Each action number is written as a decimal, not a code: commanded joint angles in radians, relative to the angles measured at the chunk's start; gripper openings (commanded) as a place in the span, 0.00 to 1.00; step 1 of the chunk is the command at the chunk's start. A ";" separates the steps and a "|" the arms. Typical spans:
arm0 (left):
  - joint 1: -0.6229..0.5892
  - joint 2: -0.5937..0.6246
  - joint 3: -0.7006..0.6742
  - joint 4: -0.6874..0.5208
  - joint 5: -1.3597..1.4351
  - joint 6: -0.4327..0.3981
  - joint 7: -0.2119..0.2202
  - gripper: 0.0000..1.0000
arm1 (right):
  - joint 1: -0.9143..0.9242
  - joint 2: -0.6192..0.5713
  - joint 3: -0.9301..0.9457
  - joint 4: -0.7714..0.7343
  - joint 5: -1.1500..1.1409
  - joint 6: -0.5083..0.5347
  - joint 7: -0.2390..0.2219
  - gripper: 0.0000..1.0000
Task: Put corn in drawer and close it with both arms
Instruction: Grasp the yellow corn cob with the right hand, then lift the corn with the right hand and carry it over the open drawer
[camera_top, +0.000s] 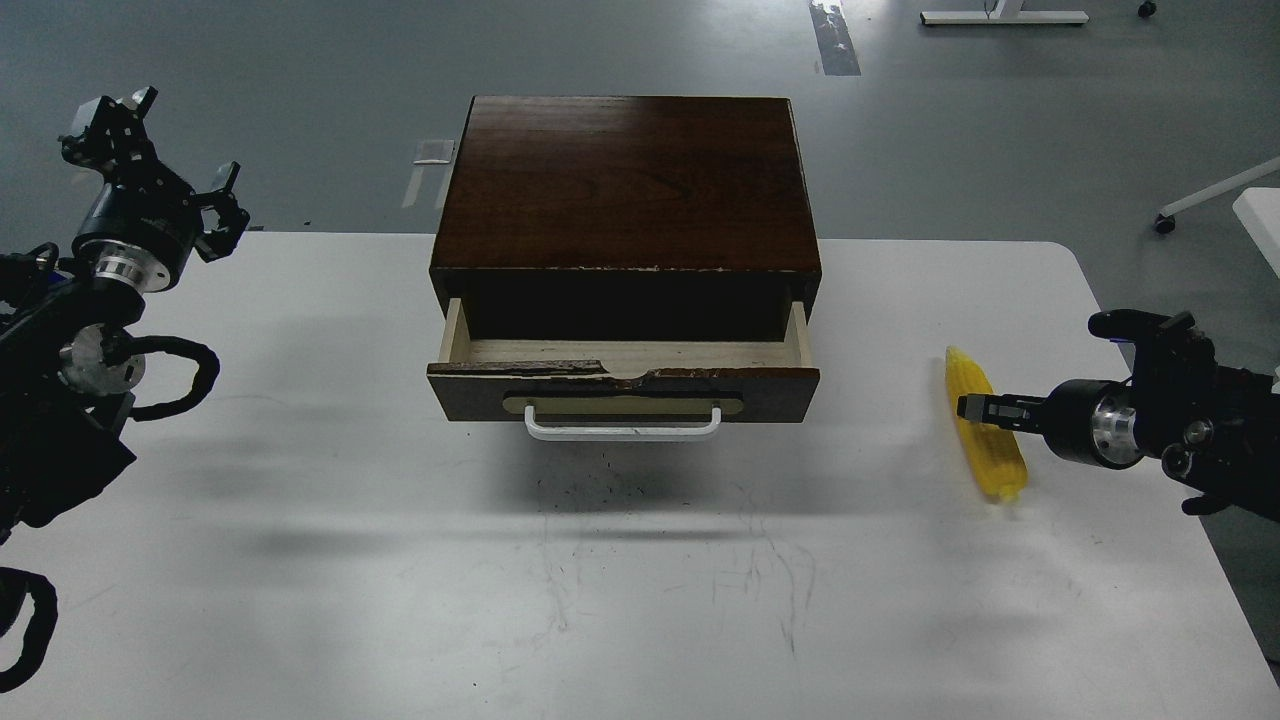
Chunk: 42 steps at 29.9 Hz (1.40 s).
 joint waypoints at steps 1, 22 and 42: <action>-0.002 0.011 -0.001 0.000 0.000 0.000 0.000 0.98 | 0.015 -0.005 0.029 -0.005 0.011 -0.003 -0.008 0.05; -0.006 0.031 0.002 -0.002 0.009 0.000 0.012 0.98 | 0.622 -0.004 0.097 0.344 -0.188 0.013 0.014 0.00; -0.006 0.037 0.003 -0.002 0.009 0.000 0.012 0.98 | 0.624 0.284 0.014 0.398 -0.713 0.014 0.150 0.00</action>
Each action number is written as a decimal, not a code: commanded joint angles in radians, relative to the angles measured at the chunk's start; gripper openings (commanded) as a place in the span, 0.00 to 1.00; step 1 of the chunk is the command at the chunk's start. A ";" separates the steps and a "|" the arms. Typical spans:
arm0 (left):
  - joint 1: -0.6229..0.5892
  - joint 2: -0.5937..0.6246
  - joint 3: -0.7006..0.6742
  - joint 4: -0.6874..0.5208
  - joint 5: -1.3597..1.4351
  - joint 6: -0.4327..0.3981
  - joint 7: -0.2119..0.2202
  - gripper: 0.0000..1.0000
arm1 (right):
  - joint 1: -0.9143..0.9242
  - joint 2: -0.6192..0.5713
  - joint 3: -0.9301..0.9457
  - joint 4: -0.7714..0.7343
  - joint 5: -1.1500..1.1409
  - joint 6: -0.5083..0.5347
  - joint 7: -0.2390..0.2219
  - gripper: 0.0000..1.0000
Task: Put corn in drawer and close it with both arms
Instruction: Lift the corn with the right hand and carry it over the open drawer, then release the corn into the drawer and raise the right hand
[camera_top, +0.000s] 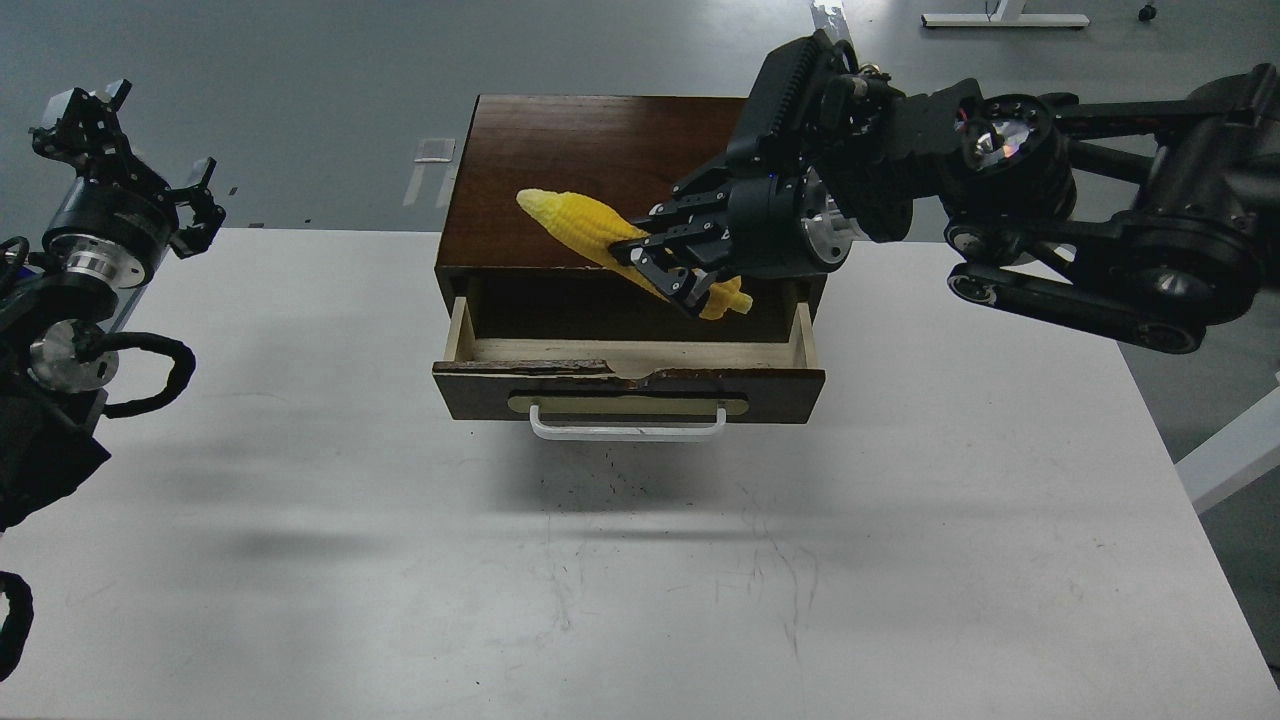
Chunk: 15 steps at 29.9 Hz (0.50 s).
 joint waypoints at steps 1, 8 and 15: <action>-0.002 0.001 0.000 0.000 -0.001 0.000 0.000 0.98 | -0.001 0.021 -0.018 0.004 -0.083 0.000 0.031 0.00; 0.001 0.004 0.001 0.000 -0.002 0.000 0.000 0.98 | 0.000 0.028 -0.054 0.001 -0.150 0.000 0.037 0.10; 0.001 0.012 0.003 0.000 0.002 0.000 0.002 0.98 | 0.000 0.028 -0.054 -0.005 -0.155 -0.001 0.037 0.62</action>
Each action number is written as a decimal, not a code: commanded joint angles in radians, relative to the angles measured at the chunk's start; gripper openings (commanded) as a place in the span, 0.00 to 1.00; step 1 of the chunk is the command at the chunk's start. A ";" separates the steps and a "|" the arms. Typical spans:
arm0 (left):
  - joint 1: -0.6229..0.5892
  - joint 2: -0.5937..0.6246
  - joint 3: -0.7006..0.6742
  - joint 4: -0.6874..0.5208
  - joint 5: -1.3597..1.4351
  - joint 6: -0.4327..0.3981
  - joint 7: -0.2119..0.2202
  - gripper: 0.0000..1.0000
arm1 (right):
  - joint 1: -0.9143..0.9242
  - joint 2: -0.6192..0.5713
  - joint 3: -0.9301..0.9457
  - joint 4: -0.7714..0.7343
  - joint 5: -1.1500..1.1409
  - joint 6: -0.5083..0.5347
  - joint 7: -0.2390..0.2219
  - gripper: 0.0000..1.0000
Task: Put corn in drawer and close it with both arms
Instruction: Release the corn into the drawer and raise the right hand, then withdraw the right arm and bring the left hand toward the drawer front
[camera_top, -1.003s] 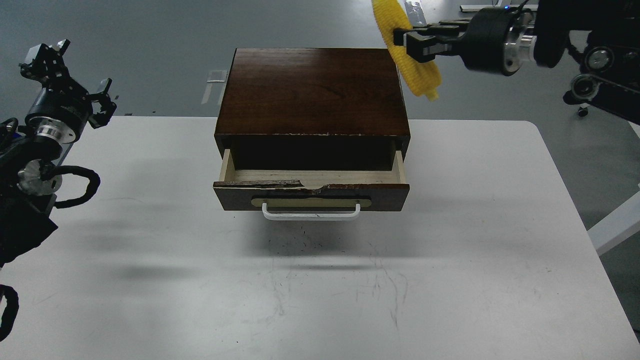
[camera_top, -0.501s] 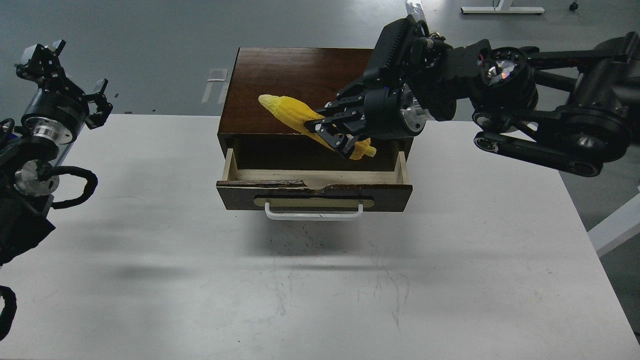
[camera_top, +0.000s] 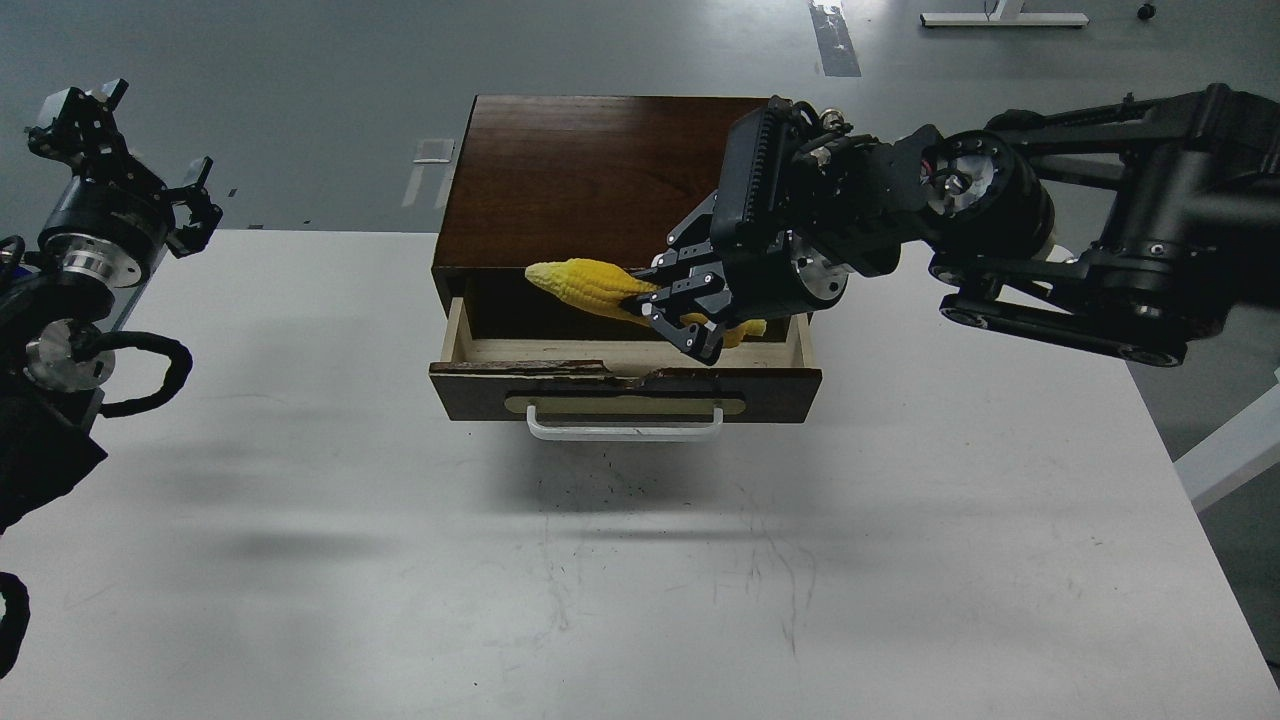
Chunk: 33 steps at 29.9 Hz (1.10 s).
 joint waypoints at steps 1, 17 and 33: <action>0.000 0.002 0.001 0.000 0.003 0.000 -0.001 0.98 | 0.000 -0.001 0.001 -0.007 0.001 -0.002 0.000 0.64; -0.006 0.003 -0.005 -0.012 0.003 0.000 0.002 0.98 | -0.003 0.001 0.018 -0.019 0.033 -0.003 0.000 0.85; -0.127 0.063 0.009 -0.263 0.054 0.000 0.122 0.98 | -0.063 -0.108 0.258 -0.387 0.890 -0.003 -0.006 0.98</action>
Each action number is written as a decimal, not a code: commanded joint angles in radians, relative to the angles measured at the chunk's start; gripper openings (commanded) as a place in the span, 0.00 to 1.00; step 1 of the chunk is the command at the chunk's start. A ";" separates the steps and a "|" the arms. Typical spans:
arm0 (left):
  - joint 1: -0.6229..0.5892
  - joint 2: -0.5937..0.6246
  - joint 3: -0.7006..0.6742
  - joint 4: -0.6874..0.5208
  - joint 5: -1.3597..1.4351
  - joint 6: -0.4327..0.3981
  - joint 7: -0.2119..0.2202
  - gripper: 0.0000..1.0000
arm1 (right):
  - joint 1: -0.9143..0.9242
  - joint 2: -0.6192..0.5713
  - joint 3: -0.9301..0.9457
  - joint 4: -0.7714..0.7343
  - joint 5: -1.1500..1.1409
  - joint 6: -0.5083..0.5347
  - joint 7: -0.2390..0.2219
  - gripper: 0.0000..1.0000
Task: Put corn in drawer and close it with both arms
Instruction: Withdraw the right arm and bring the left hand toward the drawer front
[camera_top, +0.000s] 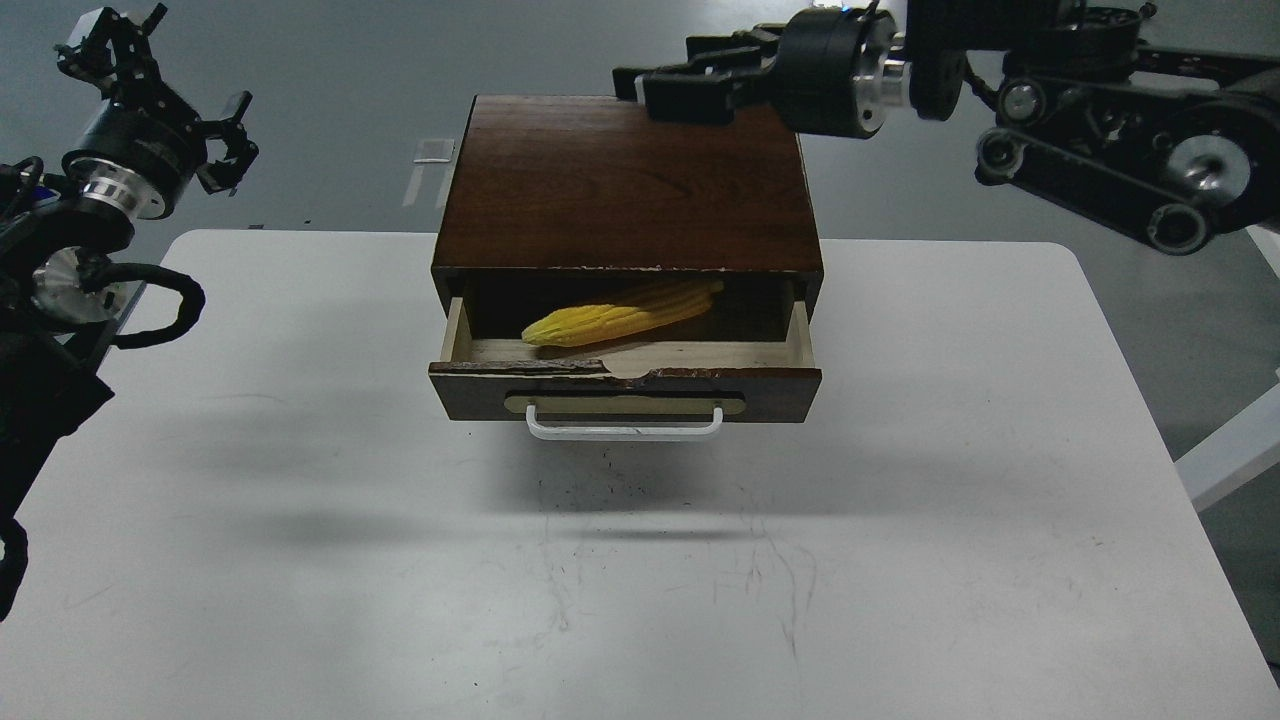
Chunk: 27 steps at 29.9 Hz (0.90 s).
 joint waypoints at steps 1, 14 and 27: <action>-0.006 0.050 -0.001 -0.146 0.060 0.000 0.025 0.98 | -0.010 -0.061 0.010 -0.071 0.208 0.007 -0.002 0.98; -0.010 0.205 -0.016 -0.816 0.705 0.000 0.019 0.95 | -0.192 -0.158 0.045 -0.383 1.075 0.126 -0.008 1.00; 0.003 0.400 -0.018 -1.323 1.190 0.000 -0.038 0.24 | -0.480 -0.170 0.341 -0.457 1.289 0.243 -0.008 1.00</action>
